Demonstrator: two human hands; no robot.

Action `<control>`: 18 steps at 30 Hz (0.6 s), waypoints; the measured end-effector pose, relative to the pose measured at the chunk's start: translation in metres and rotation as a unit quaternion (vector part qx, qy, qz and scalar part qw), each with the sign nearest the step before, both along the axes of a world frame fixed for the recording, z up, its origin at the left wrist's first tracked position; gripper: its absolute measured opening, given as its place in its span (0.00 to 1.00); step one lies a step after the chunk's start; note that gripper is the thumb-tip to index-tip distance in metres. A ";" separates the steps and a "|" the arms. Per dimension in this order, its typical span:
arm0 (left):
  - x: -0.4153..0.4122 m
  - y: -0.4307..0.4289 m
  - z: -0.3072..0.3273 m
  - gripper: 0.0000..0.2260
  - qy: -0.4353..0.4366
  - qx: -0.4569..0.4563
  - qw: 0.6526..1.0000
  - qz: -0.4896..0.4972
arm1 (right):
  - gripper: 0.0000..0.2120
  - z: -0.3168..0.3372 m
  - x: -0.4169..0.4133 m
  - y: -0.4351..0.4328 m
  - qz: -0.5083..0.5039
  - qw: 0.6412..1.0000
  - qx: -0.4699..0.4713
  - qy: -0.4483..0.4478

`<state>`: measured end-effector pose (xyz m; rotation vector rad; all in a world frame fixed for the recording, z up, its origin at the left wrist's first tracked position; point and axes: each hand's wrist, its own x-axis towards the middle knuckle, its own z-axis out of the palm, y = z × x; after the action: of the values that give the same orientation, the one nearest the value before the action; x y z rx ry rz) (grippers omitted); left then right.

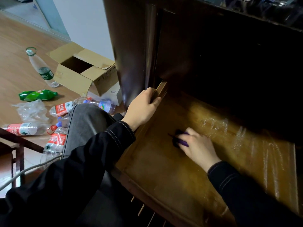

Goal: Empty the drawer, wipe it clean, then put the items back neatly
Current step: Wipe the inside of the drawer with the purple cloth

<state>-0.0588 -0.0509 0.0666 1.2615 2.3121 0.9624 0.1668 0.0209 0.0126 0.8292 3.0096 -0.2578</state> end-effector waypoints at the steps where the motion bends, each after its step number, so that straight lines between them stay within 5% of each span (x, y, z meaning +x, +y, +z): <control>1: 0.000 0.000 0.000 0.17 -0.001 0.001 1.000 0.000 | 0.14 0.000 0.000 -0.002 0.002 1.000 0.007 -0.001; 7: -0.001 0.001 -0.001 0.17 -0.006 0.007 1.000 0.005 | 0.11 -0.006 0.019 -0.072 0.218 0.972 -0.064 -0.060; 13: 0.000 0.001 -0.001 0.17 -0.006 0.009 1.000 0.006 | 0.10 0.000 0.004 -0.046 0.107 0.993 -0.044 -0.023; 18: -0.001 0.000 -0.002 0.17 -0.009 0.014 1.000 0.003 | 0.11 -0.001 0.018 -0.091 0.269 0.956 -0.084 -0.082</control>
<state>-0.0599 -0.0505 0.0643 1.2530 2.2966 1.0071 0.1852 -0.0705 0.0119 0.0030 2.8590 -0.3975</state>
